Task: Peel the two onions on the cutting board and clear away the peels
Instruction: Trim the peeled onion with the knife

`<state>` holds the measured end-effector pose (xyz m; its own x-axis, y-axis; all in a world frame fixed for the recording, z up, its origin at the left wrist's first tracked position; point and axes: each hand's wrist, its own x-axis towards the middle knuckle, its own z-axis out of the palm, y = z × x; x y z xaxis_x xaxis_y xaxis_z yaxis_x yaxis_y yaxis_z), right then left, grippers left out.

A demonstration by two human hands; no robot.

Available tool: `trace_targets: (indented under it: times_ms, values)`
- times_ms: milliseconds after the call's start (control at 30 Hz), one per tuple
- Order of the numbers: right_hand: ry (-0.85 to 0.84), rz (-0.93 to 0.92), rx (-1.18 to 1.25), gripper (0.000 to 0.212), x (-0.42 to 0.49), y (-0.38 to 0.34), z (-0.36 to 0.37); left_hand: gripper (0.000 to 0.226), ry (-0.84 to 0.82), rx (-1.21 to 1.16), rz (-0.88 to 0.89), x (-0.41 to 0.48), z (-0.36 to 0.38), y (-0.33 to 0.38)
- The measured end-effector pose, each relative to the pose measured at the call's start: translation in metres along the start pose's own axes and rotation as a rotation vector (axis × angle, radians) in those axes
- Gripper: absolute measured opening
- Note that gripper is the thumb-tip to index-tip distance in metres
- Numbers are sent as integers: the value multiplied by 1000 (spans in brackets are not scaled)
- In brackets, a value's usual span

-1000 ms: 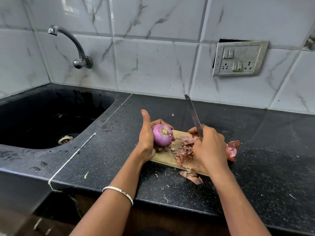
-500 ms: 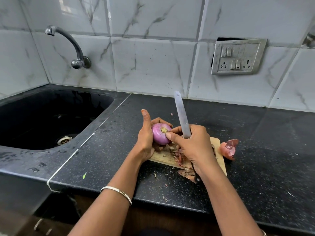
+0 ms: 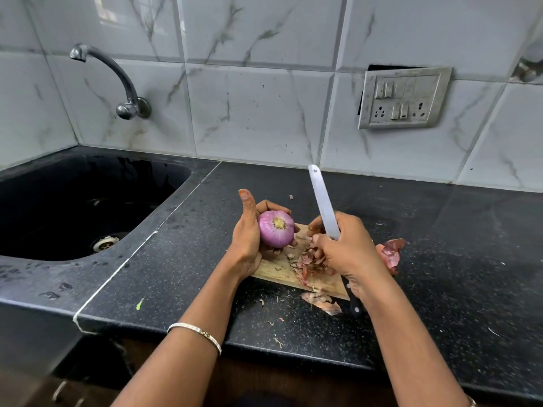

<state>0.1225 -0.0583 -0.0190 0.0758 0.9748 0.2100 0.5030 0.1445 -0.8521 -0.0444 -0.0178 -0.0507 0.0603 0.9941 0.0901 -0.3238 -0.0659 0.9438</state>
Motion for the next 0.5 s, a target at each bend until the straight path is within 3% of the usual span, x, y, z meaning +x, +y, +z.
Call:
trace_targets:
  times_ms: [167, 500]
  values:
    - [-35, -48, 167, 20, -5, -11, 7, 85, 58, 17, 17, 2, 2, -1]
    - [32, -79, 257, 33, -4, -14, 17, 83, 59, 67, 61, 1, 3, -2]
